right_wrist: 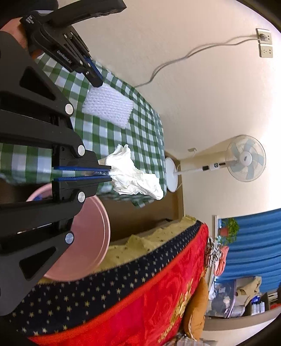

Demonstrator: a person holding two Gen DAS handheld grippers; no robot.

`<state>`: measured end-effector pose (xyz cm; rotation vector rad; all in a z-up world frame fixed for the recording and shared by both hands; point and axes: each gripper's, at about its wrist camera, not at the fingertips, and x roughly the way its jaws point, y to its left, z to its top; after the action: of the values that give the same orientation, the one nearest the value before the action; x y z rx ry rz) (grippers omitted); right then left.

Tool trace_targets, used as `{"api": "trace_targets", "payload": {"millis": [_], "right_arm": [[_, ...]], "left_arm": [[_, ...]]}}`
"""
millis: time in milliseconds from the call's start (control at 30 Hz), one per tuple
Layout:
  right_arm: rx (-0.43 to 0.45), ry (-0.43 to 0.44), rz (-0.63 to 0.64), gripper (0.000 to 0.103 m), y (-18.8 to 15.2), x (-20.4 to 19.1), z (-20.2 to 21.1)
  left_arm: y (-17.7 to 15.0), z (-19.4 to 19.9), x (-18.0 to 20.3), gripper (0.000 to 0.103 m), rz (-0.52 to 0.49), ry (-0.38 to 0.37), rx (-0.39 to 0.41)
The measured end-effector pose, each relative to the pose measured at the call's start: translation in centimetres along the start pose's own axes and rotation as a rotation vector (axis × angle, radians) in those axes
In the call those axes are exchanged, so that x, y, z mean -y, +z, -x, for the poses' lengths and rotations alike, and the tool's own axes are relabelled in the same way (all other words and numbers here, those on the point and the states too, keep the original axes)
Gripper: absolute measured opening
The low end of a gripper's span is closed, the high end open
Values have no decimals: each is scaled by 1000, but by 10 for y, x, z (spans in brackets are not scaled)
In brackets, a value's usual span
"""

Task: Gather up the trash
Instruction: 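Carry the tissue in the right gripper and foam net in the left gripper to the bin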

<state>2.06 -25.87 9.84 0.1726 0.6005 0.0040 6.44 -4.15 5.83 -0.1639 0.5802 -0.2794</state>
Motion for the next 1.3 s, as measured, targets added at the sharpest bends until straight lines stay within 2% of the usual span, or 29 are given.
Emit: {"api": "trace_targets", "payload": {"millis": [167, 433, 767, 1300], "right_arm": [[26, -46, -29, 4, -7, 23, 8], [7, -104, -94, 4, -26, 51, -5], [-10, -151, -98, 4, -30, 62, -19], [-34, -222, -135, 4, -33, 85, -27]], "left_arm": [[-6, -3, 6, 8, -7, -13, 9], [-10, -13, 12, 8, -24, -22, 6], [-12, -26, 24, 8, -37, -45, 3], [-22, -53, 65, 8, -77, -118, -22]]}}
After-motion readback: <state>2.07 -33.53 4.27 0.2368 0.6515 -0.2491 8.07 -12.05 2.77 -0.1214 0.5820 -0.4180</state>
